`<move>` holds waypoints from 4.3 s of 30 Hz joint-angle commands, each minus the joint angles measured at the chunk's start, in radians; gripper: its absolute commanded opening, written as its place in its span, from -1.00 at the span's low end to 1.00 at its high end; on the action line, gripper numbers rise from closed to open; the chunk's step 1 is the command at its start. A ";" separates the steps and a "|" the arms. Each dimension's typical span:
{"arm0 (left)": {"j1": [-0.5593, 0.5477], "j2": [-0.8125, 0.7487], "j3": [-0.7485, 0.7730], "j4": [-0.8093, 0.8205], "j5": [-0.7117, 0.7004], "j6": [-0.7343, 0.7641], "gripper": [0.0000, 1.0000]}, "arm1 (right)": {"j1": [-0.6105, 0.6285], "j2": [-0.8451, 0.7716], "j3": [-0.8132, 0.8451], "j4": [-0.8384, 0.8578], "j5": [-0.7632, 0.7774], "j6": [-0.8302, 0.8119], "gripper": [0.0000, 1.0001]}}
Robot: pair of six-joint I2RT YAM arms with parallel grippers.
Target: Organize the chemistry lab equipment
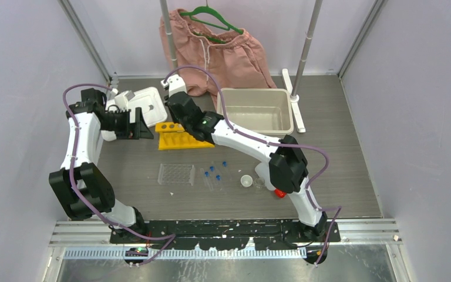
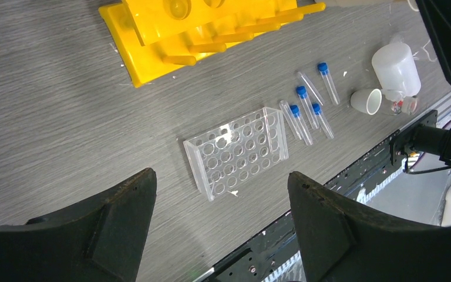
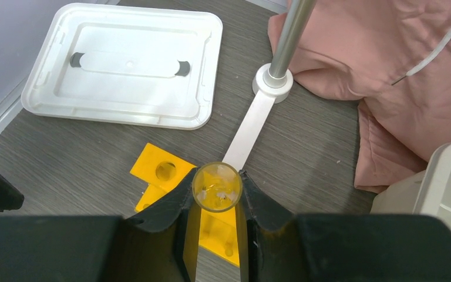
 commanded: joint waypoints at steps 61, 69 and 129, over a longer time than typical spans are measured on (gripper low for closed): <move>0.007 -0.103 0.063 -0.117 -0.061 0.077 0.99 | 0.022 -0.343 -0.195 -0.469 -0.017 0.420 -0.02; 0.008 -0.126 0.075 -0.160 -0.077 0.097 1.00 | 0.077 -0.361 -0.470 -0.429 -0.154 0.506 -0.40; 0.007 -0.176 0.087 -0.175 -0.054 0.104 0.99 | 0.078 -0.039 -0.396 -0.425 -0.222 0.519 -0.32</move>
